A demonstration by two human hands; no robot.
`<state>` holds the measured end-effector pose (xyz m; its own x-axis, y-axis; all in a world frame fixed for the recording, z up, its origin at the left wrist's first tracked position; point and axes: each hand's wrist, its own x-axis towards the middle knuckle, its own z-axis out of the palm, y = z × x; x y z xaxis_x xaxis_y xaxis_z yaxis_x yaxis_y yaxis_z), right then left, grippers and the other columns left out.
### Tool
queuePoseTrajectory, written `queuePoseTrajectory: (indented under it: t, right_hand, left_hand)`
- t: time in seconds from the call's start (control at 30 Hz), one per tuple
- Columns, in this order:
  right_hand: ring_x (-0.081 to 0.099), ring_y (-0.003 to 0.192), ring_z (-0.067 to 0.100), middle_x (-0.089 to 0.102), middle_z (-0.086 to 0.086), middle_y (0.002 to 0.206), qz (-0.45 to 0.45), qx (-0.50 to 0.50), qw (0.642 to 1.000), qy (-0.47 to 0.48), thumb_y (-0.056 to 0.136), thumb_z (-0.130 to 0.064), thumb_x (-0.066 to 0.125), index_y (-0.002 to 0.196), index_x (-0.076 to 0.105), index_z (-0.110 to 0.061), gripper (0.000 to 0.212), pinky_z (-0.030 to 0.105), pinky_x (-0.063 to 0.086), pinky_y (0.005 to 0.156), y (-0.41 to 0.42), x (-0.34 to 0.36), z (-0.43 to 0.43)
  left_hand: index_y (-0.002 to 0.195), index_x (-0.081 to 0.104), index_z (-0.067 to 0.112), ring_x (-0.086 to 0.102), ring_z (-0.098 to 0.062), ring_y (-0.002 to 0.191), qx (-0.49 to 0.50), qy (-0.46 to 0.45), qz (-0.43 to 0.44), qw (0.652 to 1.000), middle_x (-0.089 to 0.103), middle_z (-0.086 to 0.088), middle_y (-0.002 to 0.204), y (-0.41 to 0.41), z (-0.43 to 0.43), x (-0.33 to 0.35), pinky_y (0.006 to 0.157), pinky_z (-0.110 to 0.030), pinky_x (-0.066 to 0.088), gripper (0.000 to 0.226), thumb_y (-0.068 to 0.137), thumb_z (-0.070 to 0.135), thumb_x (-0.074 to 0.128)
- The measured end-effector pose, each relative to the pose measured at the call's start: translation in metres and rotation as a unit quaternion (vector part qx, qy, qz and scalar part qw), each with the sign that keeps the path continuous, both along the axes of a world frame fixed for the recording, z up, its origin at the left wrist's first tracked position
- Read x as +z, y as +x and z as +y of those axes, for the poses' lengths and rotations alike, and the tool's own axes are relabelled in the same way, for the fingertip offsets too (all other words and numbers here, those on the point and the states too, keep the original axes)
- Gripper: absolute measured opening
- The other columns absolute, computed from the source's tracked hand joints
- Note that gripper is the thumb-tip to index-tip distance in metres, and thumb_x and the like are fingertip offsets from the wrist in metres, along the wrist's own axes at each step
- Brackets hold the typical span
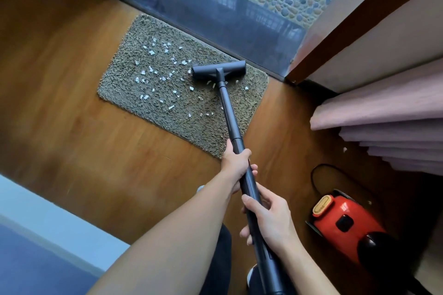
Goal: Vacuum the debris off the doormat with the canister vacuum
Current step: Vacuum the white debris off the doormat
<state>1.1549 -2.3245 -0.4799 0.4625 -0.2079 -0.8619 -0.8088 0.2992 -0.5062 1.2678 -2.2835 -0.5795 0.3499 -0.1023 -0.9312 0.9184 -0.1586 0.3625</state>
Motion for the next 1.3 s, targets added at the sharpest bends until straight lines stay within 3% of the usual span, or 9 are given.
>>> queuePoseTrajectory:
  t: [0.3, 0.43, 0.7, 0.83, 0.93, 1.0, 1.07, 1.2, 1.3]
  right_hand:
    - [0.067, 0.049, 0.033, 0.068, 0.011, 0.078, 0.005, 0.019, 1.000, 0.003, 0.099, -0.015, 0.063, 0.115, 0.059, -0.041, 0.031, 0.033, 0.056, 0.043, -0.067, 0.015, -0.008]
    - [0.070, 0.053, 0.034, 0.070, 0.013, 0.086, 0.028, 0.045, 0.999, 0.002, 0.099, -0.020, 0.064, 0.134, 0.051, -0.039, 0.042, 0.033, 0.057, 0.046, -0.103, 0.019, -0.013]
    - [0.072, 0.057, 0.034, 0.071, 0.008, 0.094, 0.047, 0.094, 0.994, 0.013, 0.098, -0.026, 0.066, 0.143, 0.042, -0.040, 0.052, 0.034, 0.059, 0.049, -0.139, 0.030, -0.018]
    - [0.073, 0.058, 0.032, 0.071, 0.007, 0.095, 0.043, 0.132, 0.990, 0.013, 0.098, -0.028, 0.066, 0.151, 0.039, -0.038, 0.060, 0.036, 0.061, 0.054, -0.129, 0.026, -0.014]
    - [0.072, 0.056, 0.033, 0.073, 0.002, 0.077, 0.024, 0.148, 0.989, 0.018, 0.099, -0.027, 0.064, 0.144, 0.040, -0.045, 0.054, 0.040, 0.062, 0.055, -0.108, 0.022, -0.005]
    - [0.073, 0.057, 0.037, 0.076, 0.003, 0.080, 0.016, 0.148, 0.989, 0.025, 0.099, -0.026, 0.064, 0.141, 0.041, -0.048, 0.053, 0.041, 0.062, 0.055, -0.091, 0.017, 0.004]
    - [0.073, 0.058, 0.039, 0.077, 0.004, 0.082, 0.016, 0.142, 0.989, 0.030, 0.098, -0.026, 0.065, 0.143, 0.043, -0.046, 0.054, 0.040, 0.061, 0.054, -0.072, 0.012, 0.014]
    - [0.070, 0.053, 0.039, 0.073, 0.013, 0.066, 0.004, 0.148, 0.989, 0.008, 0.096, -0.025, 0.061, 0.140, 0.050, -0.045, 0.049, 0.037, 0.058, 0.049, -0.030, 0.004, 0.028]
    - [0.068, 0.050, 0.039, 0.068, 0.009, 0.058, -0.007, 0.142, 0.990, -0.004, 0.094, -0.024, 0.061, 0.137, 0.055, -0.043, 0.047, 0.034, 0.054, 0.047, 0.001, -0.003, 0.034]
  left_hand:
    - [0.152, 0.034, 0.029, 0.058, -0.012, 0.044, -0.001, 0.013, -0.008, 1.000, 0.054, -0.008, 0.088, -0.073, -0.001, 0.014, 0.043, -0.024, 0.049, 0.062, 0.098, 0.008, 0.054]
    - [0.149, 0.037, 0.025, 0.057, -0.011, 0.043, 0.005, 0.015, -0.003, 1.000, 0.053, -0.009, 0.085, -0.111, -0.003, 0.018, 0.042, -0.024, 0.049, 0.056, 0.098, 0.007, 0.054]
    - [0.156, 0.027, 0.033, 0.061, -0.016, 0.056, 0.038, 0.012, 0.025, 0.999, 0.058, -0.011, 0.088, -0.156, 0.002, 0.025, 0.048, -0.027, 0.052, 0.067, 0.100, 0.013, 0.056]
    - [0.157, 0.026, 0.032, 0.060, -0.015, 0.053, 0.060, 0.025, 0.020, 0.998, 0.059, -0.012, 0.085, -0.147, 0.013, 0.023, 0.047, -0.027, 0.052, 0.068, 0.100, 0.012, 0.056]
    - [0.154, 0.032, 0.027, 0.058, -0.014, 0.047, 0.083, 0.034, 0.017, 0.996, 0.055, -0.011, 0.080, -0.128, 0.028, 0.018, 0.045, -0.025, 0.049, 0.063, 0.099, 0.010, 0.056]
    - [0.152, 0.034, 0.024, 0.057, -0.014, 0.045, 0.092, 0.035, 0.015, 0.995, 0.053, -0.010, 0.077, -0.110, 0.039, 0.014, 0.044, -0.025, 0.049, 0.060, 0.098, 0.008, 0.055]
    - [0.151, 0.035, 0.021, 0.055, -0.014, 0.044, 0.099, 0.034, 0.010, 0.994, 0.051, -0.010, 0.075, -0.089, 0.049, 0.010, 0.044, -0.025, 0.048, 0.059, 0.097, 0.007, 0.055]
    - [0.151, 0.034, 0.019, 0.054, -0.014, 0.042, 0.099, 0.032, 0.001, 0.995, 0.051, -0.009, 0.071, -0.044, 0.060, 0.003, 0.042, -0.025, 0.047, 0.059, 0.097, 0.006, 0.055]
    - [0.150, 0.035, 0.018, 0.052, -0.013, 0.039, 0.094, 0.027, -0.011, 0.995, 0.048, -0.009, 0.069, -0.010, 0.064, -0.001, 0.040, -0.024, 0.047, 0.058, 0.097, 0.003, 0.053]
